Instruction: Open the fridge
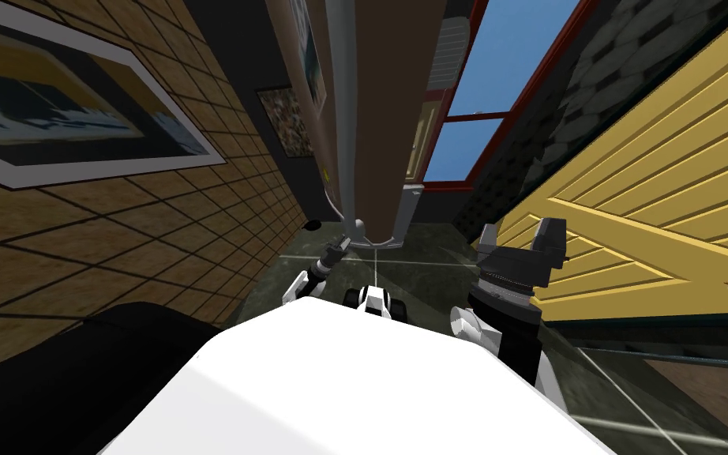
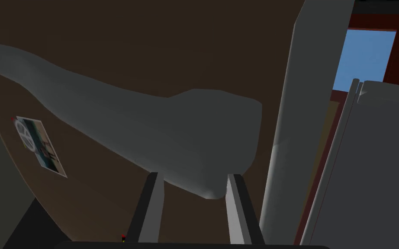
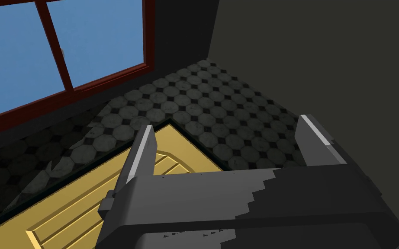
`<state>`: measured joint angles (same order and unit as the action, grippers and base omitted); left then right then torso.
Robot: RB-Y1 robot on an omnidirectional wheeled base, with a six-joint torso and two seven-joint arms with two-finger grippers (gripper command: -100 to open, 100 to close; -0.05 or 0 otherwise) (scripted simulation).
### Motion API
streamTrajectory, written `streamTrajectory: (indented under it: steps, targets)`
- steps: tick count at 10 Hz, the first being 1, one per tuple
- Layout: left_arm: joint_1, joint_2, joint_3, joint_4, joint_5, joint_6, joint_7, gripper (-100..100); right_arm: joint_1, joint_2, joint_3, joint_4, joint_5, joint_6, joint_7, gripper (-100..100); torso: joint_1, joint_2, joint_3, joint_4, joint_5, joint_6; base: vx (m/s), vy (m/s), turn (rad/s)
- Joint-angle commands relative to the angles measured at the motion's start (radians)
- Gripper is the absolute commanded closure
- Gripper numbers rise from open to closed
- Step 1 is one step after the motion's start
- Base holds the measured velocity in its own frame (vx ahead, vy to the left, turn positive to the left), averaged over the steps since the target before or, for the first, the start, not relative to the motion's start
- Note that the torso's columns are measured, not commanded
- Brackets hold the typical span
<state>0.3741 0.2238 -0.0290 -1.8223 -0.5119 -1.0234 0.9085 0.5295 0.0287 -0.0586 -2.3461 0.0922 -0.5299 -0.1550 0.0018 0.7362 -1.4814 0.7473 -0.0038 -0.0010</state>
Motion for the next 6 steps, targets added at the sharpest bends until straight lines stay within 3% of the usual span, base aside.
streamTrajectory:
  steps: [1, 2, 4, 5, 6]
  targets:
    - [0.005, 0.014, 0.004, -0.026, 0.005, -0.052, 0.036, 100, 0.0, 0.0, 0.0, 0.0, 0.0, 0.0, 0.0, 0, 0.001, 0.001, 0.001, 0.0, 0.001, -0.001, -0.067, 0.228, -0.017]
    - [0.005, 0.014, 0.004, -0.026, 0.005, -0.052, 0.036, 100, 0.0, 0.0, 0.0, 0.0, 0.0, 0.0, 0.0, 0, 0.002, 0.002, 0.002, 0.0, 0.001, 0.0, -0.031, 0.207, -0.015]
    - [0.033, 0.034, -0.009, -0.054, -0.006, -0.101, 0.079, 100, 0.0, 0.0, 0.0, 0.0, 0.0, 0.0, 0.0, 0, 0.002, -0.001, 0.0, -0.001, 0.001, 0.0, -0.053, 0.253, -0.032]
    - [0.046, 0.043, 0.005, -0.072, -0.014, -0.069, 0.103, -100, 0.0, 0.0, 0.0, 0.0, 0.0, 0.0, 0.0, 0, 0.003, 0.002, 0.002, -0.001, 0.002, 0.0, 0.004, 0.123, 0.04]
    - [0.053, 0.048, 0.012, -0.096, -0.016, -0.061, 0.122, -100, 0.0, 0.0, 0.0, 0.0, 0.0, 0.0, 0.0, 0, -0.008, 0.0, 0.003, -0.006, 0.001, 0.001, 0.046, -0.058, 0.1]
